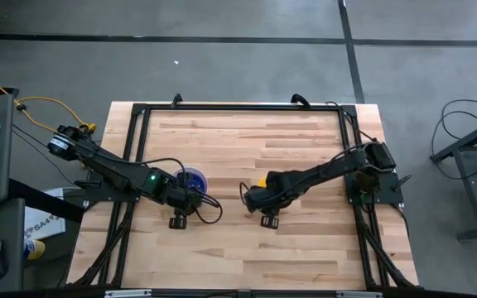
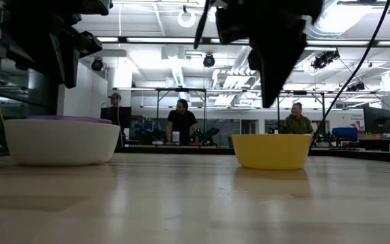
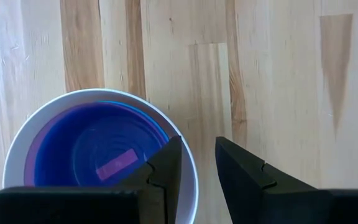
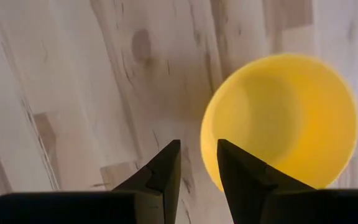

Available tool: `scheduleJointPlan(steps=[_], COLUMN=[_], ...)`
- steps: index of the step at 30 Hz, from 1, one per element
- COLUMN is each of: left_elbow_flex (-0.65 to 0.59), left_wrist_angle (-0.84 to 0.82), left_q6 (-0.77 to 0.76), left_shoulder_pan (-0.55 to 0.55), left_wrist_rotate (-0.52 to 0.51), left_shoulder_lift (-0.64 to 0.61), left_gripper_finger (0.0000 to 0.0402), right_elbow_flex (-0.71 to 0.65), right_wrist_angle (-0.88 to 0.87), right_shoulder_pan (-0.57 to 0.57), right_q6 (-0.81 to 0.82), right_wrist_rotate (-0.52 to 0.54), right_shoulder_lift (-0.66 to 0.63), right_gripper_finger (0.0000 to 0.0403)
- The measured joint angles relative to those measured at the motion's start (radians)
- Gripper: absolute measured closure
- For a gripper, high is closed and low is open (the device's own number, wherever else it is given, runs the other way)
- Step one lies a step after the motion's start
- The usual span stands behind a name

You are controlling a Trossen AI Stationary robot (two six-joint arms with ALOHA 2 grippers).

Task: Nest bowls inside each other
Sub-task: Stack the yellow bowl on the violet bowl

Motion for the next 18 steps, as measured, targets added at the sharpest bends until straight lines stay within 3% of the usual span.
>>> scheduleJointPlan(steps=[18], left_elbow_flex=[0.0], left_wrist_angle=[0.022], left_q6=[-0.008], left_shoulder_pan=[0.0], left_wrist_rotate=[0.042], left_shoulder_lift=[0.0], left_gripper_finger=[0.0304], right_elbow_flex=[-0.14], right_wrist_angle=[0.127], right_shoulder_pan=[0.003], right_q6=[0.0], right_wrist_rotate=[-0.023], right_shoulder_lift=[0.0], right_gripper_finger=[0.0305])
